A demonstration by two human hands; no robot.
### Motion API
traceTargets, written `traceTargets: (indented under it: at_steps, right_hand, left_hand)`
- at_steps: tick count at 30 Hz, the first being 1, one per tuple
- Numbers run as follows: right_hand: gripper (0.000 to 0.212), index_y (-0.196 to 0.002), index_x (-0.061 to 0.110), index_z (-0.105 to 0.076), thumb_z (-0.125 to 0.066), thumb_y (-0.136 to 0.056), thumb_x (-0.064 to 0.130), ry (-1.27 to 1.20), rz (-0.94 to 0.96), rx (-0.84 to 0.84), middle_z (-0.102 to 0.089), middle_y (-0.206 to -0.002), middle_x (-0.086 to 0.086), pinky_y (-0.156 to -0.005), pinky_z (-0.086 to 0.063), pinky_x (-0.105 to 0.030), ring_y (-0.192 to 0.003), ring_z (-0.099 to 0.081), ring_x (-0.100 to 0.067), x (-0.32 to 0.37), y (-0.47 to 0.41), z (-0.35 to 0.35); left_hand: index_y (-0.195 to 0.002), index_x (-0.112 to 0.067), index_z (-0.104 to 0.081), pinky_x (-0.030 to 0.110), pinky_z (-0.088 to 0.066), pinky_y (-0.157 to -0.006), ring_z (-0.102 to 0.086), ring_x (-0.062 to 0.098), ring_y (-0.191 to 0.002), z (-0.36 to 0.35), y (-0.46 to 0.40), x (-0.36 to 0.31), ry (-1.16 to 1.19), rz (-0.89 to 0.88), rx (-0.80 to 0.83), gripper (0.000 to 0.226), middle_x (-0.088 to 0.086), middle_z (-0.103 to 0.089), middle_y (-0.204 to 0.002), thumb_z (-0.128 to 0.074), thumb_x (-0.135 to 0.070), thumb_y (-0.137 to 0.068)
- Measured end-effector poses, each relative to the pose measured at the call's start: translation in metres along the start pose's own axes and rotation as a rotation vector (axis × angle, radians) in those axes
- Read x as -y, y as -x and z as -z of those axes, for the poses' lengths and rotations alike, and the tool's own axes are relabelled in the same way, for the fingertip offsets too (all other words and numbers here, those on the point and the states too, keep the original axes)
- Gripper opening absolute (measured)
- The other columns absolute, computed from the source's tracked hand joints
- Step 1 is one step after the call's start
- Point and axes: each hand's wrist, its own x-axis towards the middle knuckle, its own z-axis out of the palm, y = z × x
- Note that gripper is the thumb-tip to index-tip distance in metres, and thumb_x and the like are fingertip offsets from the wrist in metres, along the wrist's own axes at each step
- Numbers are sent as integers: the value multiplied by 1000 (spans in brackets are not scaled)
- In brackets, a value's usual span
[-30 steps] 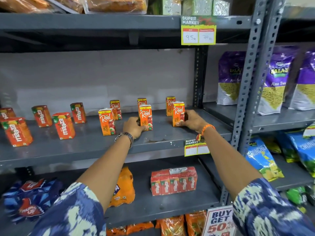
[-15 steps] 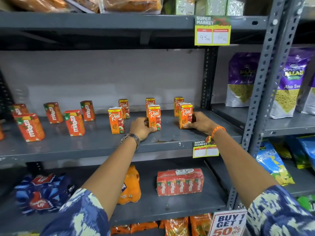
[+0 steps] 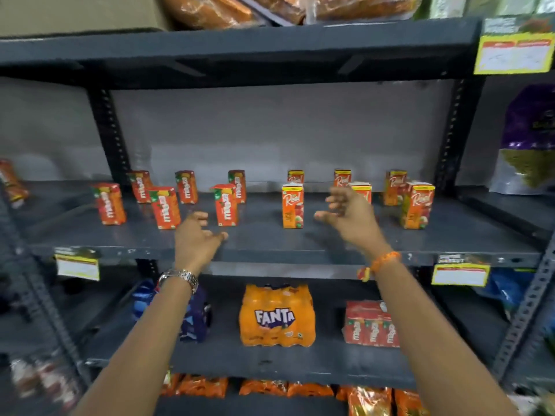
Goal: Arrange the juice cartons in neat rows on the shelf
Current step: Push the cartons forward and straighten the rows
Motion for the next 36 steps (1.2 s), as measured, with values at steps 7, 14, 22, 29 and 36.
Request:
traceTargets:
  at_steps: [7,14,22,29,36]
  right_hand:
    - [79,-139,6,-37,-81,-74,19,289,-251,172,-56,-135,-12,-107,-42,-43,-127,-52,-31,-5,-30,-65]
    - [58,-132,10,-51,-75,-80,20,411,-234,150,-60,-134,-12,-107,-39,-43,-127,-54,-30,-8,-32,-77]
    - [46,-127,7,-57,-70,-85,22,487,-234,113,-64,-127,-14,-105,-42,-42,-121,-58,-31,-7,-27,-78]
    - [41,-124,4,-59,-68,-87,21,530,-234,97,-65,-124,-14,-104,-43,-42,-118,-60,-32,-6,-27,-81]
    - [36,-120,3,-61,-66,-89,20,567,-230,73,-67,-120,-15,-100,-45,-41,-113,-62,-32,-12,-31,-82]
  left_hand:
    - [-136,-3,-44,39,-40,-104,-49,32,-128,0,-58,18,-304,-74,251,72,16,-51,-141,-78,-29,-78]
    - [-128,-12,-59,42,-45,-102,-63,26,-116,-8,-74,26,-216,-149,359,51,8,-66,-129,-74,-28,-82]
    - [-113,-11,-65,36,-46,-81,-64,28,-95,-14,-76,23,-249,-152,301,34,11,-71,-115,-68,-32,-88]
    - [-112,-12,-66,34,-42,-73,-57,21,-83,-14,-78,25,-276,-159,269,33,10,-71,-112,-66,-35,-89]
    - [-121,-13,-63,36,-46,-78,-66,28,-102,-15,-79,27,-264,-146,279,42,8,-70,-118,-68,-37,-86]
